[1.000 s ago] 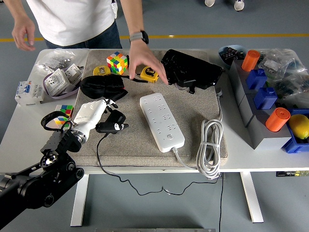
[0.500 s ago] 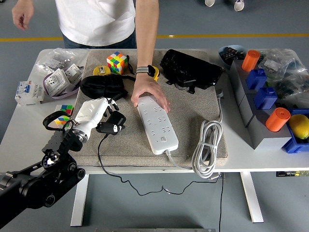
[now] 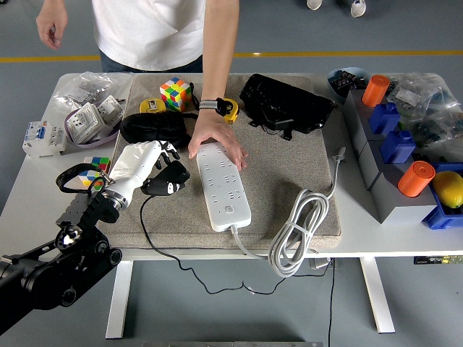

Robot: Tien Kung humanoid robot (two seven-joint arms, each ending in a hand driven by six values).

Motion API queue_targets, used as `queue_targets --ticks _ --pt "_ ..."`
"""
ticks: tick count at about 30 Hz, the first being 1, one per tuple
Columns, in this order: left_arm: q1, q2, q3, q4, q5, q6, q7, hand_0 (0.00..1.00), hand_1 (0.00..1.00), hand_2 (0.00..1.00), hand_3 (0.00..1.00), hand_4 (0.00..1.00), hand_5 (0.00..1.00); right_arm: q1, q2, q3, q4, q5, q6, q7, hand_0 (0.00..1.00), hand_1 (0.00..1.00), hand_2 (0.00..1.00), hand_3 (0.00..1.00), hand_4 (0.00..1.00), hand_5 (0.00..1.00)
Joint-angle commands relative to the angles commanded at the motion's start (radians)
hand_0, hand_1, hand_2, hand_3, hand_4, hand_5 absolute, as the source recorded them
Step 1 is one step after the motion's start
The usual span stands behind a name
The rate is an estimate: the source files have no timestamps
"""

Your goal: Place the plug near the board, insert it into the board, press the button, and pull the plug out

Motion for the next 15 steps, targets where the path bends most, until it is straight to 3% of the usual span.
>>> queue_targets --ticks 7,15 --pt "-0.021 0.013 0.007 -0.043 -0.064 0.033 -0.077 0.233 0.384 0.439 0.532 0.865 0.002 -0.003 0.002 0.009 -0.001 0.0 0.0 0.0 0.646 0.666 0.636 0.554 0.993 0.544" --pt "-0.075 0.011 0.067 -0.031 -0.131 0.016 -0.16 0.234 0.384 0.433 0.531 0.857 0.002 0.002 0.006 0.012 0.0 -0.001 0.001 0.0 0.646 0.666 0.636 0.554 0.993 0.544"
